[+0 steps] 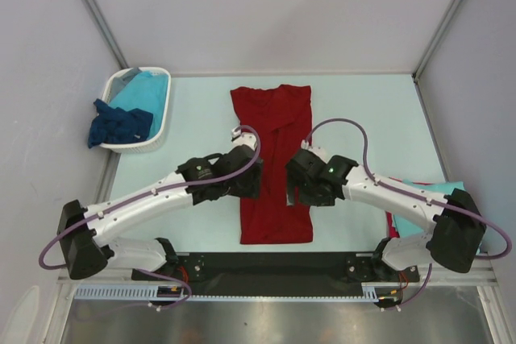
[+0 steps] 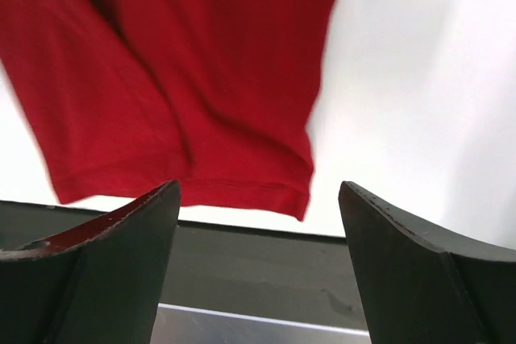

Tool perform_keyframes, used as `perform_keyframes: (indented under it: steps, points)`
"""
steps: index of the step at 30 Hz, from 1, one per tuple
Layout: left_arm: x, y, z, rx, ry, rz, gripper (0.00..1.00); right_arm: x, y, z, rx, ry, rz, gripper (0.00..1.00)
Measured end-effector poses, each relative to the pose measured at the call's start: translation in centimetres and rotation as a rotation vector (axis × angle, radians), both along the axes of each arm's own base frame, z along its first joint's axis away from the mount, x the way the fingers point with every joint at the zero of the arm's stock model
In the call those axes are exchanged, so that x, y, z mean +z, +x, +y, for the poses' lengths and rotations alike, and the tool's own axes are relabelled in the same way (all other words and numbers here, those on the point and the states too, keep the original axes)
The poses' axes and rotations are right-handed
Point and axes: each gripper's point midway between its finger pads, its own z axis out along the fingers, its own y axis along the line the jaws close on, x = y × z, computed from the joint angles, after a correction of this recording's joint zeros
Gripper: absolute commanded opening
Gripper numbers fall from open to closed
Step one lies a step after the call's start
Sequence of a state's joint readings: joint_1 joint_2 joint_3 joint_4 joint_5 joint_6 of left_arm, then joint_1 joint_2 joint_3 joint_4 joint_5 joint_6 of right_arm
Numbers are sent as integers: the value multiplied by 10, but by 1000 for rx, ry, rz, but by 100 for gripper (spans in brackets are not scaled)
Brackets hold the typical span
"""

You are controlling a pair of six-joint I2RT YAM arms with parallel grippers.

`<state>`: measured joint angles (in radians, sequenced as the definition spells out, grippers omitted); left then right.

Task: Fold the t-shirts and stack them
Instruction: Grab the bottom of the folded rectangular tshirt with both arms

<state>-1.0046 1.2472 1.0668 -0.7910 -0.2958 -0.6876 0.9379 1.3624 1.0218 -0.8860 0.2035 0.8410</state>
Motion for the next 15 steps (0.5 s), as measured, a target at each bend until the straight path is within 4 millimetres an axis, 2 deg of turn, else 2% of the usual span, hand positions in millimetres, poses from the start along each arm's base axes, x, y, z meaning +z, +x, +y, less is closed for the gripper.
perform_keyframes:
  steps: [2, 3, 5, 7, 10, 15]
  points:
    - [3, 8, 0, 12, -2, -18, 59, 5, 8, 4, 0, 12, -16, 76]
    - [-1, 13, 1, 24, 7, -16, 59, 6, 15, 6, 0, 11, -21, 74]
    - [-11, 24, 4, 55, 29, -1, 59, 1, 27, 10, -3, 1, -18, 61]
    - [-23, 35, 8, 85, 55, 17, 59, -6, 38, 15, 1, -15, -11, 56]
    - [-30, 47, 17, 123, 70, 31, 59, -15, 46, 23, 15, -22, -5, 56]
    - [-21, 66, 35, 190, 46, 11, 60, -15, 38, 33, 51, -3, 1, 54]
